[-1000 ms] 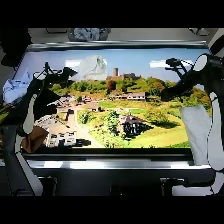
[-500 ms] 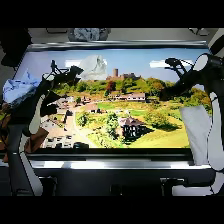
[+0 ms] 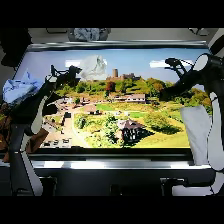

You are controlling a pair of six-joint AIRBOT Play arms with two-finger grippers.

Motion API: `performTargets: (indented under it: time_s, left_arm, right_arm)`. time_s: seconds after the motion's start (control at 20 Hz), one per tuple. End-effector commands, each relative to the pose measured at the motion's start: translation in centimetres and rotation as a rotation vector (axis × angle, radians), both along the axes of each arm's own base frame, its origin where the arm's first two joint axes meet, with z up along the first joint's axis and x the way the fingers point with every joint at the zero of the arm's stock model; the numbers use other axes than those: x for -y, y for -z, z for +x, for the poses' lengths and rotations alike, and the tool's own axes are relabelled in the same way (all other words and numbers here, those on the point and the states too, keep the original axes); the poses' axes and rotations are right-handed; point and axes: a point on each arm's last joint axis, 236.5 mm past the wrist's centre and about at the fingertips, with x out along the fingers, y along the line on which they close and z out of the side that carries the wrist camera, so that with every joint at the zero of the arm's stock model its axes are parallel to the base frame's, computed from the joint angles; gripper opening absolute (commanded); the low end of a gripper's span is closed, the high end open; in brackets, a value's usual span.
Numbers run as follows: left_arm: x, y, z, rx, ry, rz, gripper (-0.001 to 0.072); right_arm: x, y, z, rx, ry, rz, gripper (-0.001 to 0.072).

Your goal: Fold the shirts.

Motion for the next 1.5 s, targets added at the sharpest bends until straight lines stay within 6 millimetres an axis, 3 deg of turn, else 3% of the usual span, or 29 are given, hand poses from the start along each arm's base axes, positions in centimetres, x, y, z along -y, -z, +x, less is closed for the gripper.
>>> performTargets:
  time_s: [0.0,0.25,0.35,0.45,0.5,0.55,0.65,0.75,0.85,0.95,1.0,1.1,1.15,1.3,1.4,1.45]
  left_arm:
    - [-0.1,0.1,0.3,-0.010,-0.034,-0.028,0.0641]
    - [1.9,1.4,-0.1,-0.027,-0.010,-0.028,0.0640]
    - [1.9,1.5,0.3,-0.021,-0.035,-0.030,0.0540]
    - [1.6,1.8,0.5,-0.035,-0.070,-0.059,0.0521]
    - [1.7,2.0,0.5,-0.041,-0.072,-0.066,0.0482]
    - [1.8,2.2,0.5,-0.047,-0.074,-0.069,0.0386]
    - [2.0,2.9,0.4,-0.071,-0.086,-0.093,0.0027]
    - [1.9,2.8,0.4,-0.069,-0.086,-0.094,0.0024]
    - [1.7,1.0,0.6,-0.019,-0.062,-0.052,0.0022]
    - [1.6,-3.6,0.7,0.115,0.004,0.067,0.0021]
    - [1.6,-6.9,0.5,0.196,0.036,0.129,0.0021]
    - [2.1,-15.7,-0.9,0.384,0.108,0.252,0.0021]
    - [2.9,-21.1,-2.5,0.493,0.151,0.315,0.0020]
    - [5.4,-37.6,-10.5,0.822,0.227,0.459,0.0020]
    - [6.7,-47.9,-18.2,1.013,0.217,0.479,0.0021]
    - [7.2,-51.7,-21.9,1.091,0.214,0.488,0.0021]
  right_arm:
    - [-0.1,0.0,0.0,0.000,0.000,0.001,0.0687]
    - [-0.1,0.0,0.0,-0.003,0.010,0.003,0.0687]
    - [-0.1,0.0,-0.1,-0.008,0.010,0.003,0.0687]
    - [-0.1,0.1,-0.3,-0.016,0.008,0.003,0.0687]
    - [-0.1,0.1,-0.4,-0.019,0.007,0.003,0.0687]
    - [-0.1,0.1,-0.4,-0.018,0.007,0.003,0.0687]
    - [-0.1,0.1,-0.5,-0.021,0.007,0.003,0.0687]
    - [-0.1,0.1,-0.9,-0.039,0.003,0.003,0.0687]
    - [-0.1,0.2,-1.1,-0.048,0.001,0.003,0.0687]
    - [-0.1,0.1,-0.7,-0.031,0.005,0.003,0.0687]
    - [0.0,0.0,-0.2,-0.010,0.009,0.002,0.0687]
    - [0.1,-0.2,0.9,0.037,0.022,0.001,0.0687]
    - [0.1,-0.3,1.2,0.049,0.022,-0.001,0.0687]
    - [0.1,-0.5,-0.1,0.025,-0.078,-0.020,0.0685]
    - [0.1,-1.5,-2.3,-0.028,-0.100,-0.021,0.0685]
    - [-0.1,-2.4,-3.4,-0.040,-0.116,-0.020,0.0685]
